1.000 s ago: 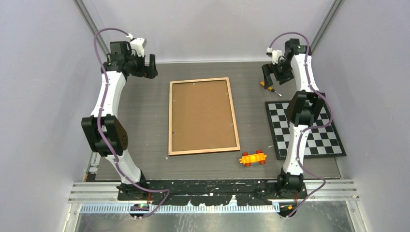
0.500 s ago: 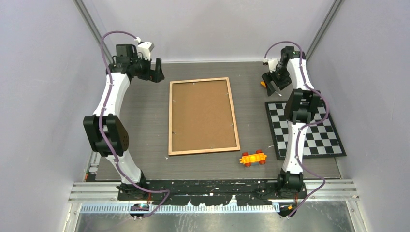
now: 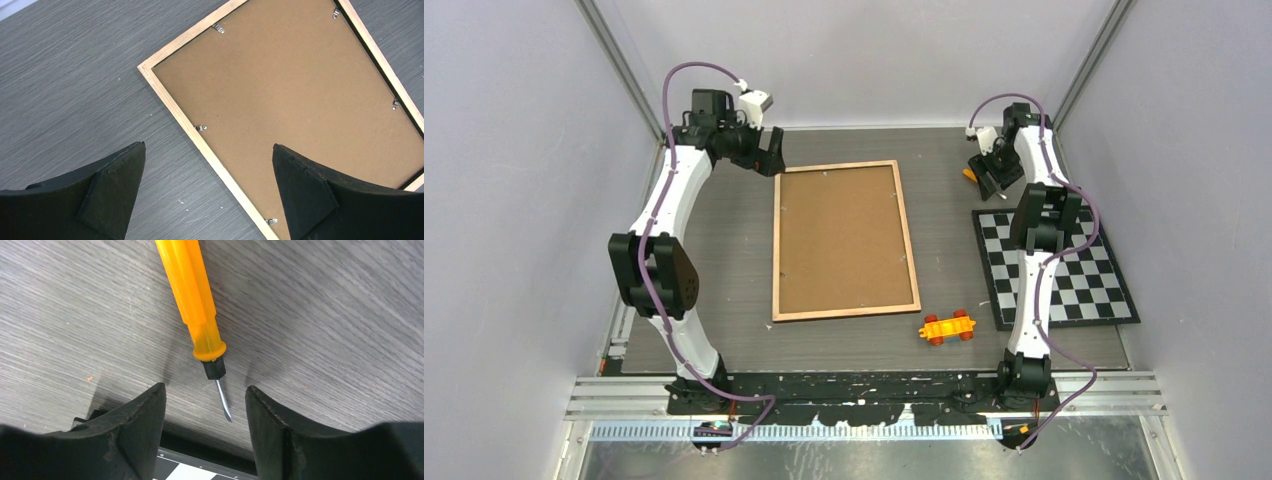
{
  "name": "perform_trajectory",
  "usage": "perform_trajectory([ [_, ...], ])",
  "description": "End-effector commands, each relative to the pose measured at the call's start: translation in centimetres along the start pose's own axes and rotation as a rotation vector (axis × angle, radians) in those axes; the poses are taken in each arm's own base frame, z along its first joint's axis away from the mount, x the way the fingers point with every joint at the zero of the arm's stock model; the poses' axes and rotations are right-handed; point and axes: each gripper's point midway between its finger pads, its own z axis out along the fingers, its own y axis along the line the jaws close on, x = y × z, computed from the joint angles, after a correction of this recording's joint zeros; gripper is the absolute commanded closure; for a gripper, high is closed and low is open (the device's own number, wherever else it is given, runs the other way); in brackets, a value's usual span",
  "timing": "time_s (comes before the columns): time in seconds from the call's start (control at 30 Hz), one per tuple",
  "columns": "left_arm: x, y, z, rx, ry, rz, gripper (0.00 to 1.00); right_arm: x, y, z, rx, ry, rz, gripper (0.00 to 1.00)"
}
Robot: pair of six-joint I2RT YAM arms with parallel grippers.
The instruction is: Take the photo out of the frame
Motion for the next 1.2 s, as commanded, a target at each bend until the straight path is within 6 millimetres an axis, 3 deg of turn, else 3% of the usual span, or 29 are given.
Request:
perform_trajectory([
  [0.0,-1.1,0.0,-0.6,0.006,-0.006,0.013,0.00,-1.1,-1.2,-1.1,0.018,-0.055,-0.030,0.42],
  [0.17,-1.4,0.0,-0.5,0.012,-0.007,0.013,0.00,-0.1,0.1,-0.8,-0.070,-0.046,-0.026,0.59],
  [0.37,-2.3,0.3,-0.4,0.013,-0.015,-0.025,0.00,0.5,1.7,-0.5,-0.143,-0.039,-0.027,0.66],
  [0.6,-5.8,1.6,-2.2,-0.015,-0.134,-0.207,0.00,-0.1,0.9,-1.1,-0.095,-0.058,-0.015,0.97],
  [0.77,-8.1,2.3,-4.2,0.012,-0.228,-0.289,0.00,-3.2,0.4,-5.0,-0.029,-0.180,-0.003,1.00],
  [0.9,-9.1,2.4,-6.4,0.064,-0.255,-0.294,0.00,-7.0,1.9,-9.8,-0.034,-0.340,-0.002,1.00],
  [1.03,-9.1,0.7,-7.9,0.129,-0.215,-0.293,0.00,-10.3,6.1,-14.3,-0.087,-0.467,-0.067,1.00],
  [1.17,-8.4,-1.6,-9.2,0.226,-0.142,-0.311,0.00,-12.9,12.7,-17.6,-0.166,-0.541,-0.181,1.00],
])
